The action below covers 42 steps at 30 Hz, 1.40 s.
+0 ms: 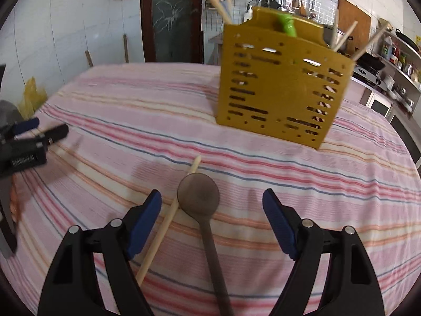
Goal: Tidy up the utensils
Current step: 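Grasp the brown wooden spoon with the right tool while the left tool grasps the last chopstick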
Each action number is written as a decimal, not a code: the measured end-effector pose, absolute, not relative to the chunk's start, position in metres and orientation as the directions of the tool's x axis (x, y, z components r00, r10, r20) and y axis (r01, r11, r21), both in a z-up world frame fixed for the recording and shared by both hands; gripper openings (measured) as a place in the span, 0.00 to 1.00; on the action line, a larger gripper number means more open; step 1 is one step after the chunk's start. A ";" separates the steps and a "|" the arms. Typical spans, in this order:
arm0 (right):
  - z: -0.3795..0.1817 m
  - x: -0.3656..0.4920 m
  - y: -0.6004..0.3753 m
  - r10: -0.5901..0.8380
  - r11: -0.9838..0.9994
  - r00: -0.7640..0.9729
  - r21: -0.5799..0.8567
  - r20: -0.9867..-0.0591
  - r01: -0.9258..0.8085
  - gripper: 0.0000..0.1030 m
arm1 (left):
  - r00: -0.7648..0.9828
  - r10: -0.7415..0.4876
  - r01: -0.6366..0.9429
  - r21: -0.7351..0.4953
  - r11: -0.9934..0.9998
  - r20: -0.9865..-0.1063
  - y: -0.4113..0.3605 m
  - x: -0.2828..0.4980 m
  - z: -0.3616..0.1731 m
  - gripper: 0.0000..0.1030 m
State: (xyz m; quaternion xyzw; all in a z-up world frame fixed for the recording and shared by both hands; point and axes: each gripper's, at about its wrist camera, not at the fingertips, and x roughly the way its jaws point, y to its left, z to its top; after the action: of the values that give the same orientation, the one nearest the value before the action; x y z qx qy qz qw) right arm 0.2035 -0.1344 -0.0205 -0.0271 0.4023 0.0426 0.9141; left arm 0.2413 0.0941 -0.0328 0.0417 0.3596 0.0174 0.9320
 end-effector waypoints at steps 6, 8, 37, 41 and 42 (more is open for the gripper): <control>-0.023 0.219 -0.137 0.090 0.994 0.633 0.031 -0.769 -0.103 0.51 | 0.724 0.010 0.017 0.032 0.999 -0.690 0.090 0.246 -0.036 0.94; -0.026 0.222 -0.138 0.118 0.992 0.616 0.064 -0.779 -0.109 0.43 | 0.722 -0.001 0.033 0.033 0.999 -0.692 0.081 0.246 -0.036 0.94; -0.035 0.194 -0.261 -0.037 0.973 0.621 0.114 -0.783 0.201 0.35 | 0.581 -0.162 0.234 -0.027 0.972 -0.798 -0.098 0.244 -0.062 0.55; -0.035 0.197 -0.261 -0.032 0.976 0.599 0.106 -0.800 0.193 0.35 | 0.557 -0.182 0.252 -0.044 0.967 -0.811 -0.104 0.246 -0.058 0.33; -0.034 0.198 -0.261 -0.030 0.977 0.598 0.103 -0.801 0.188 0.35 | 0.553 -0.185 0.255 -0.046 0.966 -0.813 -0.103 0.246 -0.057 0.29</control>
State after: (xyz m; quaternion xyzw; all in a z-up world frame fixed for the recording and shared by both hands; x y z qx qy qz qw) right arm 0.1979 -0.2611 -0.0343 0.0886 0.4443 -0.0612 0.8894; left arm 0.2460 -0.1033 -0.0567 0.0384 0.4562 -0.1249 0.8802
